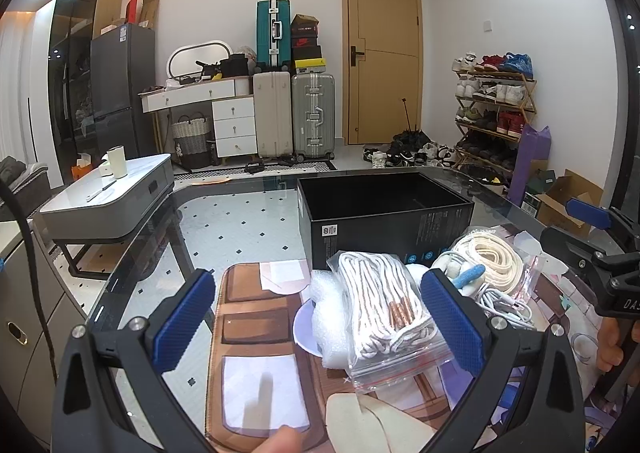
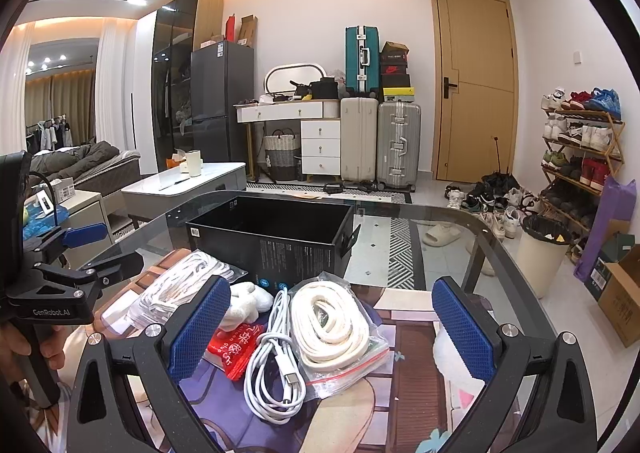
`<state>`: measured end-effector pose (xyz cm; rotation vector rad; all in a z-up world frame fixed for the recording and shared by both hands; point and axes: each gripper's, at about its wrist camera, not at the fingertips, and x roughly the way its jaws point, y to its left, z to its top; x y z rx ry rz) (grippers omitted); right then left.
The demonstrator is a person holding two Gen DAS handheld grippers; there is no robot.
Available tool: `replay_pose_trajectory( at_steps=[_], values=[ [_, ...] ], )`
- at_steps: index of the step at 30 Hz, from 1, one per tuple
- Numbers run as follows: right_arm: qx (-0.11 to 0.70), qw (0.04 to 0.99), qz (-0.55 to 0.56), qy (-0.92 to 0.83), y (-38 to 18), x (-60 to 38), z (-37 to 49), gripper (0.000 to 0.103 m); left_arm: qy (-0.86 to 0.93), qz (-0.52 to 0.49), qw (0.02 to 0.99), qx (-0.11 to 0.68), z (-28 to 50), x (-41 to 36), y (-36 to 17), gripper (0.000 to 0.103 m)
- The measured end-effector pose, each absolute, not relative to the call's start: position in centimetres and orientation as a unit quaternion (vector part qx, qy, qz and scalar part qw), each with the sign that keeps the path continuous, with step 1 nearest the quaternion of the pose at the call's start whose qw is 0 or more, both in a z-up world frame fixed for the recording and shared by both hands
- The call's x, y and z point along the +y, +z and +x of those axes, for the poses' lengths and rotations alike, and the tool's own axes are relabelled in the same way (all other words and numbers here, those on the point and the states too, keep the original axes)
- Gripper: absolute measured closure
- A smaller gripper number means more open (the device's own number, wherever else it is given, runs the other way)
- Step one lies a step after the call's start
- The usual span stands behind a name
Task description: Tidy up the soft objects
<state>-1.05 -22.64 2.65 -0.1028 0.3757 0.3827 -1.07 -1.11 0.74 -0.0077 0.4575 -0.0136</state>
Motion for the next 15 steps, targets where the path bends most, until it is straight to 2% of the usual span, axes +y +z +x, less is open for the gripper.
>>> replay_pose_trajectory(
  at_steps=[15],
  values=[
    [0.191,0.963,-0.045,0.183,2.65,-22.89,-0.69,0.0,-0.007,-0.006,0.973,0.229,-0.93,-0.88,0.65,0.0]
  ],
)
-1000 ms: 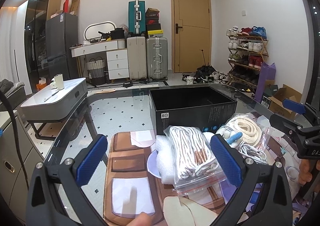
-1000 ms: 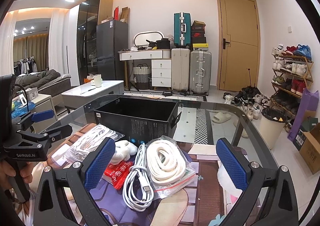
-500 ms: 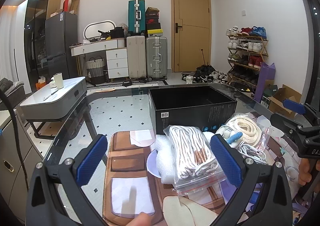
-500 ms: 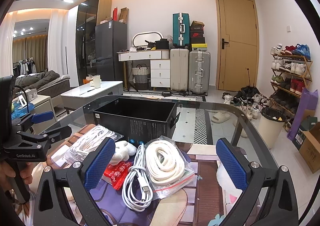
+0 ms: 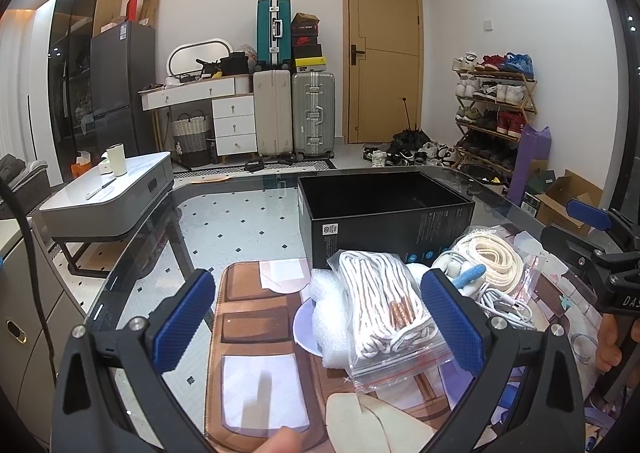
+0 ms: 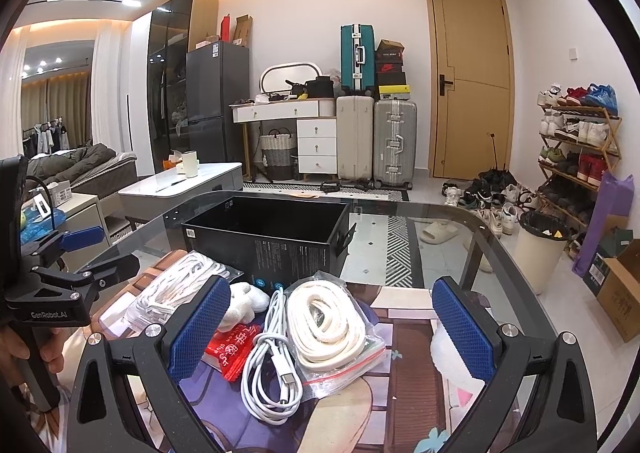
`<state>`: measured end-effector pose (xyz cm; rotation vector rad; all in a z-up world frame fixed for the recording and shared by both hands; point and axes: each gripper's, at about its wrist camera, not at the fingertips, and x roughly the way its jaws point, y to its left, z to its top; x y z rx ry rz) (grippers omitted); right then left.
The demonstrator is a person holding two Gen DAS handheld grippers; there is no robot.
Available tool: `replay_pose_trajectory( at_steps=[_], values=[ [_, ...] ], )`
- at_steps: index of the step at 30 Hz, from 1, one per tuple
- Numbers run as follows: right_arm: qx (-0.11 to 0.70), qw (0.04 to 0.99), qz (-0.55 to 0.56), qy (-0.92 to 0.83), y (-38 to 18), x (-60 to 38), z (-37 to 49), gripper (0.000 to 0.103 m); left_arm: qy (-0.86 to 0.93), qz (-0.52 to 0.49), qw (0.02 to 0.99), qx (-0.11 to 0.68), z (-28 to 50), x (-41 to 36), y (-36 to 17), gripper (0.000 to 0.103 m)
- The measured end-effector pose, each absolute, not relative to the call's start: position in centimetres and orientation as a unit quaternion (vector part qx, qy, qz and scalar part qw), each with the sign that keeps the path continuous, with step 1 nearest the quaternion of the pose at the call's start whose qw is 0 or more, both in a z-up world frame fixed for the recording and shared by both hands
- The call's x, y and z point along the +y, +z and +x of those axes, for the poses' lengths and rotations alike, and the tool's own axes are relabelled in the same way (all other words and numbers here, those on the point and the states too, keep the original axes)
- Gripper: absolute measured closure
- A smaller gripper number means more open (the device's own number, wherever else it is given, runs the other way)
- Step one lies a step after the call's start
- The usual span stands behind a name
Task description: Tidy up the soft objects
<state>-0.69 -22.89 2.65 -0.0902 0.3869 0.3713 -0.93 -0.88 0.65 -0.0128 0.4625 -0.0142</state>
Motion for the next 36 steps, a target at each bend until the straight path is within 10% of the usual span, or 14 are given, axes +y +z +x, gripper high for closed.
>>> replay_pose_trajectory(
  at_steps=[36],
  values=[
    [0.191,0.961,-0.05,0.192,2.61,-22.54,-0.81,0.0,-0.006,-0.01,0.975,0.22,-1.2,-0.72,0.78,0.0]
  ],
)
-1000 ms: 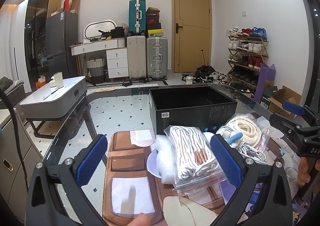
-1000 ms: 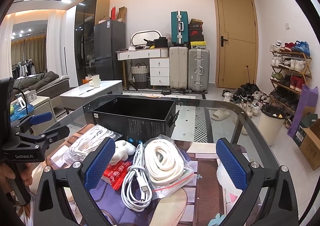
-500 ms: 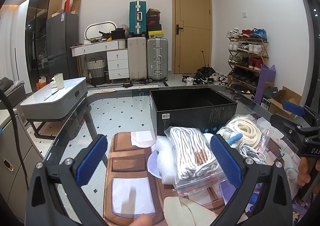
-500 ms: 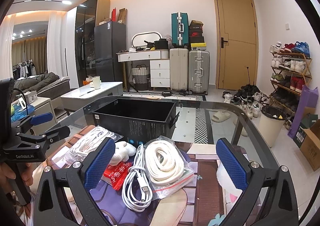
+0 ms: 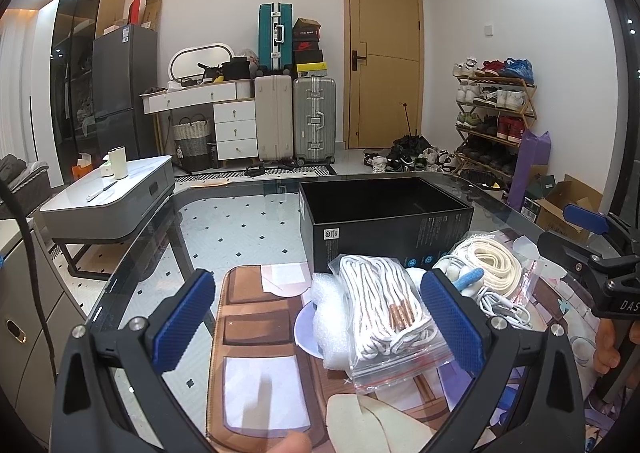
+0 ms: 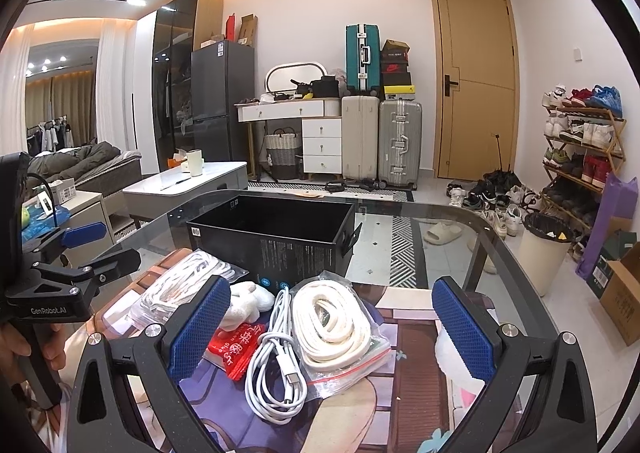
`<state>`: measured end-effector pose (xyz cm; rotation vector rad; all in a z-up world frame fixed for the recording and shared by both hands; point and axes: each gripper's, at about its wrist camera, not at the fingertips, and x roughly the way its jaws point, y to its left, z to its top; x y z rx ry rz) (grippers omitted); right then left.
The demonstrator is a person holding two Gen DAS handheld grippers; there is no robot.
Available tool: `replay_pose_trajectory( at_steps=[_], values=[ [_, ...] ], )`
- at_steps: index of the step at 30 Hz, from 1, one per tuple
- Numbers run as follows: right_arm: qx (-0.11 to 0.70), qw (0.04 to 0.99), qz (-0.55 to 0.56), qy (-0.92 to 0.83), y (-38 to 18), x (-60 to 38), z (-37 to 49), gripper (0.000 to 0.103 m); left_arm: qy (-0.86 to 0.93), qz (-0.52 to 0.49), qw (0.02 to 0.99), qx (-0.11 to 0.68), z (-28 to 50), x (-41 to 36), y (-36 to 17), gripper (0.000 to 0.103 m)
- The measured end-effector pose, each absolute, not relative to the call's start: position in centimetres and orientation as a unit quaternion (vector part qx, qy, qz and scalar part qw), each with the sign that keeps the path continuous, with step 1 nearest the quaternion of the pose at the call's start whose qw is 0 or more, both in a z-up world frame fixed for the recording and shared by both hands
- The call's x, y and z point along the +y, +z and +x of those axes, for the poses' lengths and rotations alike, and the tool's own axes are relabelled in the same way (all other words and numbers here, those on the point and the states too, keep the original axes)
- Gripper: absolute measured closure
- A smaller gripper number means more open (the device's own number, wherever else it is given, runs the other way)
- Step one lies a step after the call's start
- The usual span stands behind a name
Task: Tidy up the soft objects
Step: 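Reach the left tool to the bagged white rope and close on it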
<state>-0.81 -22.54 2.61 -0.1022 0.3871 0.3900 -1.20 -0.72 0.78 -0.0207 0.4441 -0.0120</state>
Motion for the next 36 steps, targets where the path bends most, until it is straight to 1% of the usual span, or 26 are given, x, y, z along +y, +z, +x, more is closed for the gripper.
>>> replay_pose_trajectory(
  at_steps=[8,12,18,23,28,31,33,36],
  values=[
    [0.208,0.956,-0.058,0.199,2.5,-22.1,-0.4,0.0,-0.016,-0.015,0.972,0.232,-0.8,-0.7,0.8,0.0],
    [0.244,0.944,-0.068,0.209,2.4,-21.7,0.7,0.001,-0.023,0.002,0.962,0.272,0.1,-1.2,0.4,0.0],
    [0.3,0.924,-0.072,0.224,2.4,-21.3,2.3,0.0,-0.056,0.009,0.949,0.311,0.6,-2.1,0.2,0.0],
    [0.32,0.912,-0.08,0.242,2.0,-20.3,2.9,0.001,-0.065,0.024,0.938,0.341,0.9,-2.7,-0.5,0.0],
    [0.341,0.901,-0.059,0.261,2.0,-20.0,3.7,0.001,-0.071,0.027,0.923,0.377,1.6,-3.4,-1.0,0.0],
    [0.348,0.895,-0.048,0.276,2.3,-19.6,4.0,0.004,-0.068,0.026,0.919,0.388,2.2,-3.8,-1.2,0.0],
    [0.35,0.891,-0.049,0.284,2.3,-19.0,4.2,0.009,-0.067,0.023,0.916,0.396,2.6,-3.7,-1.2,0.0],
    [0.36,0.883,-0.053,0.295,2.1,-18.1,4.4,0.012,-0.065,0.023,0.911,0.406,3.2,-3.9,-1.5,0.0]
  ],
)
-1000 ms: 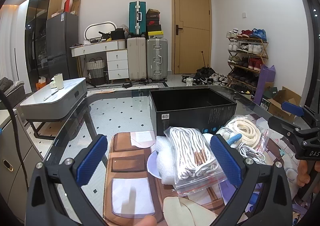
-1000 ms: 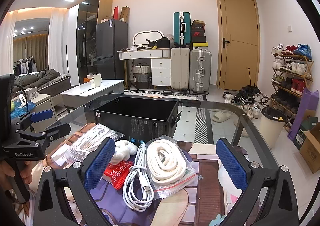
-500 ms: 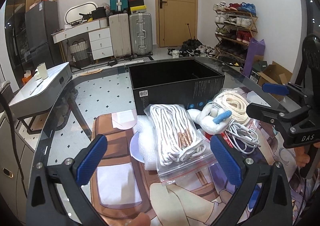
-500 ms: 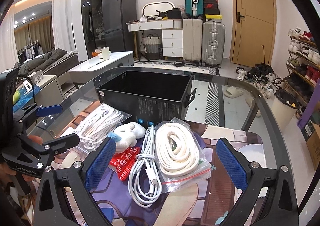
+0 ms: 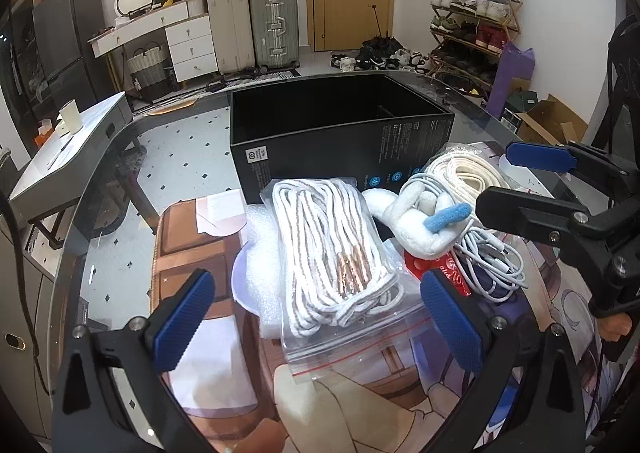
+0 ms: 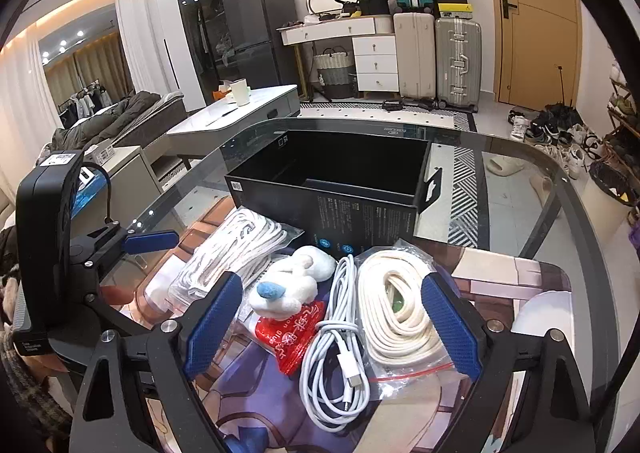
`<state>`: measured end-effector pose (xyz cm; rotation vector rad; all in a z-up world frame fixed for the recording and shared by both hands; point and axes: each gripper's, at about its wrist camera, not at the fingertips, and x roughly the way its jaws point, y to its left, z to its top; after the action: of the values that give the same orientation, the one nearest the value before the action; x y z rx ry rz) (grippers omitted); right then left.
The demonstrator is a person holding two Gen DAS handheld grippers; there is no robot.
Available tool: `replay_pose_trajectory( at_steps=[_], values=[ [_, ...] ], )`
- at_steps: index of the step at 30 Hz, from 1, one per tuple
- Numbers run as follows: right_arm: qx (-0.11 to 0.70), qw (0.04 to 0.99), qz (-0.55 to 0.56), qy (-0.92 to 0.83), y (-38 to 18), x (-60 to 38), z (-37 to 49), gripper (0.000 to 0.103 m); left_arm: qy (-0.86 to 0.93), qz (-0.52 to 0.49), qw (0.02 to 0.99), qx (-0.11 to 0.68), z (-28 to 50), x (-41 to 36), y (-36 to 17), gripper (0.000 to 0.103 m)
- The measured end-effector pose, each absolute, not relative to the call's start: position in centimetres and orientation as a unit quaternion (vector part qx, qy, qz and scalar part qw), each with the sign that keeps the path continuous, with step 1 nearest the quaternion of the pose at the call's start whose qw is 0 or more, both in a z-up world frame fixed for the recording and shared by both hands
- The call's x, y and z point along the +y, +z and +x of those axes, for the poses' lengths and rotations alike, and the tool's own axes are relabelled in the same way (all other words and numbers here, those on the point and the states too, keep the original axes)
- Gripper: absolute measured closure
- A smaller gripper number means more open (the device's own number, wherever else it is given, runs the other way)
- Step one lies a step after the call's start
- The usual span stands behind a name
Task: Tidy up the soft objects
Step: 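Reach the left tool to the bagged white rope and close on it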
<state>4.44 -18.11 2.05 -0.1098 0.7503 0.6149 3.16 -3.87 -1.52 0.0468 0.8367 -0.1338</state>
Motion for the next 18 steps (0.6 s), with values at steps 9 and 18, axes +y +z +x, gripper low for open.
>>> replay_pose_trajectory(
  at_steps=[9,18],
  values=[
    [0.382,0.871,-0.055,0.303,1.3,-16.8,5.3,0.02,-0.064,0.014,0.906,0.417,4.2,-3.8,-1.8,0.0],
    [0.412,0.858,-0.066,0.299,0.6,-15.3,6.6,0.022,-0.085,0.003,0.902,0.422,4.8,-3.4,-1.9,0.008]
  ],
)
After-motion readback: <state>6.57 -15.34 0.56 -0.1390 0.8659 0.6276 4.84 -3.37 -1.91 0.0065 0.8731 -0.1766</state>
